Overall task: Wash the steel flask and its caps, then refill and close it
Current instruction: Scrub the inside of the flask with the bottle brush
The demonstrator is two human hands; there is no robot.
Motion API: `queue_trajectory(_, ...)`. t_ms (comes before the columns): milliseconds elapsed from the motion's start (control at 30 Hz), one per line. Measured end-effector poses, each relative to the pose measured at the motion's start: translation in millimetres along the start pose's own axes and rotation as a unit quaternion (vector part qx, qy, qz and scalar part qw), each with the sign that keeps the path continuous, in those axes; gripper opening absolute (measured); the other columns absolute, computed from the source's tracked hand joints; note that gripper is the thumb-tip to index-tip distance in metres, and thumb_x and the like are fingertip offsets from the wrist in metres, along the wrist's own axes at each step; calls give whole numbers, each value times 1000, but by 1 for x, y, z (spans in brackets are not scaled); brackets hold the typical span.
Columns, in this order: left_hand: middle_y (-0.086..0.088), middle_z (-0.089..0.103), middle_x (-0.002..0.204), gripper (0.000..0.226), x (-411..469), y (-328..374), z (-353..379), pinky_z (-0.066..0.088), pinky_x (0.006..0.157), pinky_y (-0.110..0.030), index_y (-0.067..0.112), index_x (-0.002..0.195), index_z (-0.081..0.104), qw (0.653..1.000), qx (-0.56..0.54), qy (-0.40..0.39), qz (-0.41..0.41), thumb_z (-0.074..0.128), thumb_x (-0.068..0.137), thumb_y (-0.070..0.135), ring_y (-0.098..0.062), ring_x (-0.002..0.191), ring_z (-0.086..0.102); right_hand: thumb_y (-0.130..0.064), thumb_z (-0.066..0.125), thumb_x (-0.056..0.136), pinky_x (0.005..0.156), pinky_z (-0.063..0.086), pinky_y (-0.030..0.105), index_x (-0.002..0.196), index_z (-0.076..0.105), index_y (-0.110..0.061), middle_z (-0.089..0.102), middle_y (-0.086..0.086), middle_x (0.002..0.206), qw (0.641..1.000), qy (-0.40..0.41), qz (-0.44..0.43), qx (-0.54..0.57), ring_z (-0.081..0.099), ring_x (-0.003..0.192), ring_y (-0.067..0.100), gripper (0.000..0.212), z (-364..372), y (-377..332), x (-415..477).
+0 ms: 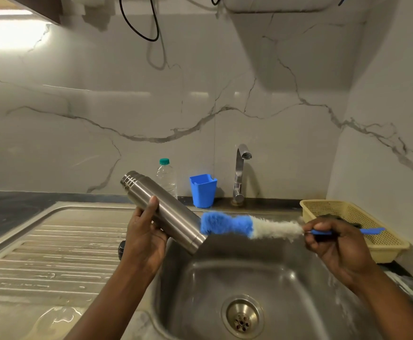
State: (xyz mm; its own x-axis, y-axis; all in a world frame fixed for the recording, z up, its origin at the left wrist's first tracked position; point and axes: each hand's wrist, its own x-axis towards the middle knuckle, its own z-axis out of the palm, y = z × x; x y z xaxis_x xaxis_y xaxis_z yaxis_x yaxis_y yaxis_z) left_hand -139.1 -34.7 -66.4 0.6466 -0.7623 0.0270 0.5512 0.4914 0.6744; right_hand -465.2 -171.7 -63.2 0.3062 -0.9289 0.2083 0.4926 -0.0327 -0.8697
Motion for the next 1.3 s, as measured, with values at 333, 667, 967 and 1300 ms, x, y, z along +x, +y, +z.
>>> queue_trajectory(333,-23,56,147,41,1,1,-1,49,111,-59,16,139,55,999,-29,8,-11,65,100,26,-39,133,60,3,45,84,48,51,25,57,74,-5,67,13,63,1000,-8,5,-9,58,49,18,41,6,11,0)
queue_trajectory(667,-25,51,154,57,-1,-3,0,48,112,-58,14,151,46,998,-57,29,-8,64,100,33,-38,138,56,-7,54,82,51,55,24,73,80,1,68,18,69,995,-15,101,-5,64,58,20,29,22,31,-3)
queue_trajectory(967,-24,58,145,67,-4,-12,3,52,107,-59,16,147,47,1000,1,4,-21,72,90,40,-39,129,63,-7,56,80,49,54,24,77,78,5,65,19,70,992,-11,123,35,63,58,20,25,24,33,-4)
queue_trajectory(1300,-23,60,142,59,-5,-17,3,53,105,-58,16,144,49,997,33,-47,-49,70,91,34,-38,127,64,-8,56,77,50,53,24,72,78,1,68,18,72,996,-1,78,37,62,60,20,24,20,25,-3)
